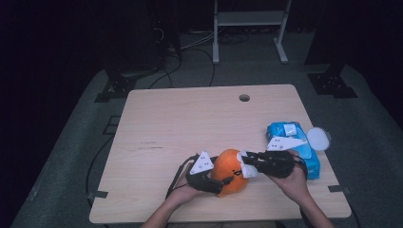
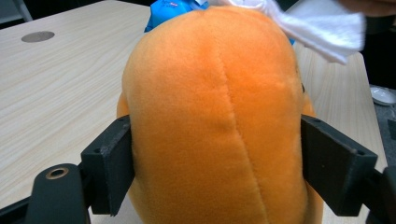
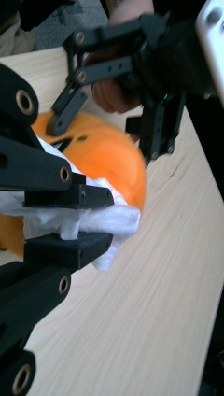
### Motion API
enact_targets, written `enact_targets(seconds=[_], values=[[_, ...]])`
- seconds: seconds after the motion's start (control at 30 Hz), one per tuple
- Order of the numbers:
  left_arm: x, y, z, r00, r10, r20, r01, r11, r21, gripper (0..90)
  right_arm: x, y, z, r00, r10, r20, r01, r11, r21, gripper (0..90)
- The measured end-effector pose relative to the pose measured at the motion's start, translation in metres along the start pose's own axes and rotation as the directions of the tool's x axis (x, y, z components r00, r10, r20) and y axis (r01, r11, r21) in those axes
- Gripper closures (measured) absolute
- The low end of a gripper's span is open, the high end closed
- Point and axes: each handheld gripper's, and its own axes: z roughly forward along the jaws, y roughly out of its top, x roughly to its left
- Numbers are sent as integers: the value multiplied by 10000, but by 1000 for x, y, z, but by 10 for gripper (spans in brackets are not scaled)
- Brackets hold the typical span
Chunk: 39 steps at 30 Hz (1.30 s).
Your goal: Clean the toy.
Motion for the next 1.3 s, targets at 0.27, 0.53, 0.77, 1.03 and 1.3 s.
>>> enact_targets(seconds=[0.27, 0.53, 0.77, 1.03, 1.3], values=[[1, 0, -2, 10000, -6, 19, 5, 10000, 67, 188, 18, 7, 7, 9961, -817, -338, 819, 9966, 26, 766], [1, 0, -1, 10000, 19, 24, -19, 10000, 51, 188, -22, -14, 2, 9978, 623, 225, -629, 9977, 271, 765], [-9, 1, 0, 9983, 583, 35, -584, 9983, 32, 188, -22, -7, -2, 9922, 1087, -605, -1108, 9933, -325, 766], [-13, 2, 1, 9962, 870, 59, -870, 9962, 69, 183, -37, -19, 4, 9852, 1650, -469, -1650, 9863, 42, 765], [-19, 4, 3, 9929, 1170, 214, -1169, 9931, -37, 160, -31, -12, 1, 9870, 1550, -418, -1553, 9879, -49, 768]])
